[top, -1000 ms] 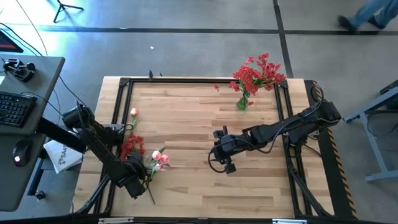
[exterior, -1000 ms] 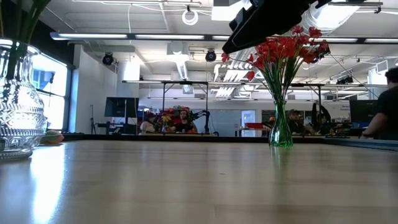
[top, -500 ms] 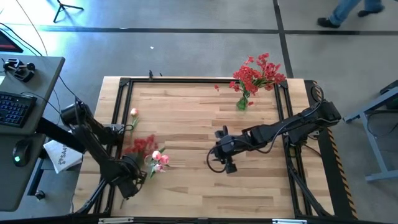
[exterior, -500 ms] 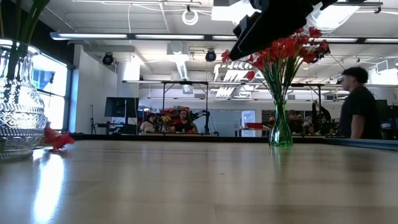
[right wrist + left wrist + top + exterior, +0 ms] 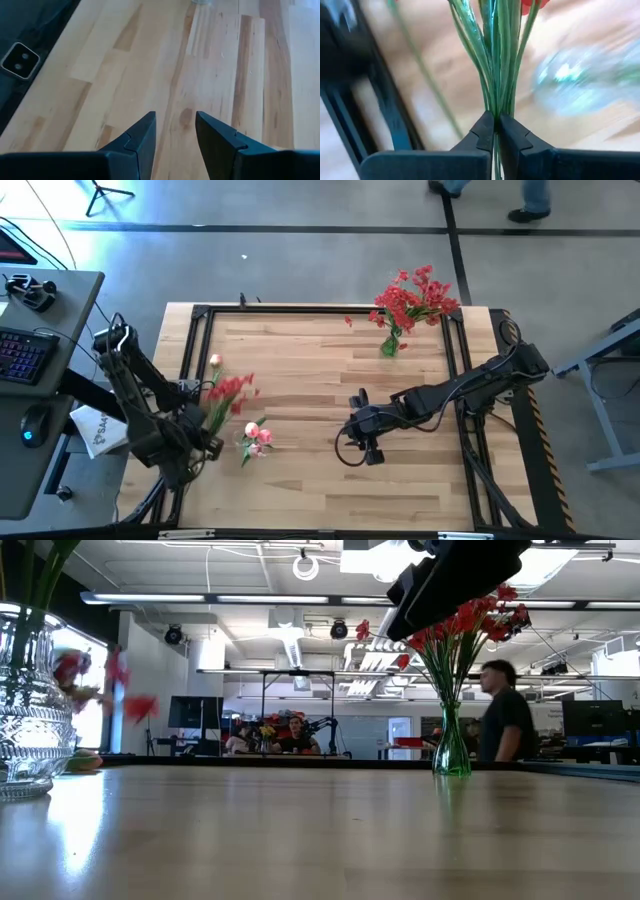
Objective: Sort flowers into vase by color
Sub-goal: Put the red flowers into the green vase
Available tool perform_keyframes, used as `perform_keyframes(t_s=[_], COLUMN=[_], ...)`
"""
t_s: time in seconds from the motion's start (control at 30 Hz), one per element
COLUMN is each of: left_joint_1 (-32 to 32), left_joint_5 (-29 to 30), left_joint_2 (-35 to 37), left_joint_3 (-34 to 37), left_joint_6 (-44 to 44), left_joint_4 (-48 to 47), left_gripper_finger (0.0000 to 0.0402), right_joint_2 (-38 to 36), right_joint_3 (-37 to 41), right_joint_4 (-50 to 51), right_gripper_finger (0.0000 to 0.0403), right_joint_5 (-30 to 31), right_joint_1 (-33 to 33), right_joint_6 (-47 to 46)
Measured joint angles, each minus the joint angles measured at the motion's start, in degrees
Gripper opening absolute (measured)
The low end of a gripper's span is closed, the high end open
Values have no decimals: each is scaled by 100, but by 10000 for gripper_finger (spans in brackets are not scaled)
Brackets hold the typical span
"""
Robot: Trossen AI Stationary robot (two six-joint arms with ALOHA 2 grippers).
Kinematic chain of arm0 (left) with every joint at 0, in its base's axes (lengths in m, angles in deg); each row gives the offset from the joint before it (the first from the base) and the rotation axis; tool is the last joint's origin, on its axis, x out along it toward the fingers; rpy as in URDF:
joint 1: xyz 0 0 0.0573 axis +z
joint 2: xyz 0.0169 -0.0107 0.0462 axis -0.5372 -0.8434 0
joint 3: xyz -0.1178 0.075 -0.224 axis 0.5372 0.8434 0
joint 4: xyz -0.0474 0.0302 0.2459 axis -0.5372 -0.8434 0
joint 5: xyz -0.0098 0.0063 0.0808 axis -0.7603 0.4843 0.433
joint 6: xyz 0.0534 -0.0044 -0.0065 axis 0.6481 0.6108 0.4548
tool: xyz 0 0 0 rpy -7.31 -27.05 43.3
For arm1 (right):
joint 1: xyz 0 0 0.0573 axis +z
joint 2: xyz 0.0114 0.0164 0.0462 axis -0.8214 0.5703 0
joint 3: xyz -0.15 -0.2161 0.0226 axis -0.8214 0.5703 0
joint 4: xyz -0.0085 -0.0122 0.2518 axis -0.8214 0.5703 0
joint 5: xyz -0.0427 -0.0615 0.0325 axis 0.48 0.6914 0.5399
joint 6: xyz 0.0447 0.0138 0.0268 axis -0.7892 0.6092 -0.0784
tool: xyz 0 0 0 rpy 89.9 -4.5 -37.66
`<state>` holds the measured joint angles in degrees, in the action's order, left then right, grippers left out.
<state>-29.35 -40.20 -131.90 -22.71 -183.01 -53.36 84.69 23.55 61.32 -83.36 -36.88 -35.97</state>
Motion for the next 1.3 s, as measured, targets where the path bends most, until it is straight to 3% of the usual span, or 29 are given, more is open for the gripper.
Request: perform_keyframes(t_s=[0.13,0.23,0.33,0.43,0.6,0.73,0.83,1.1,1.3], left_joint_1=[11,146,343,598,962,1312,1433,1672,1953], left_joint_5=[1274,2591,4132,5428,6992,7003,6939,5817,5741], left_joint_2=[150,219,284,291,294,289,156,-200,-418], left_joint_3=[-536,-819,-1017,-1159,-1234,-1316,-1312,-1308,-1308], left_joint_6=[237,869,1963,3036,4963,5804,6752,10678,12359], left_joint_4=[-1010,-1195,-1096,-1047,-722,-256,584,3092,4540], left_gripper_finger=[1,1,1,1,1,1,1,0,0], right_joint_2=[0,4,7,20,20,20,9,11,13], right_joint_3=[0,33,576,1270,2264,2560,2272,770,101], right_joint_4=[-260,-642,-2140,-3570,-6218,-7859,-8192,-6333,-5278], right_gripper_finger=[134,134,134,134,134,145,175,237,238], right_joint_5=[0,6,-50,-116,-94,-208,-298,-330,-329], right_joint_1=[64,132,157,-47,-531,-855,-1024,-1085,-1008], right_joint_6=[-98,172,718,704,35,264,569,951,1359])
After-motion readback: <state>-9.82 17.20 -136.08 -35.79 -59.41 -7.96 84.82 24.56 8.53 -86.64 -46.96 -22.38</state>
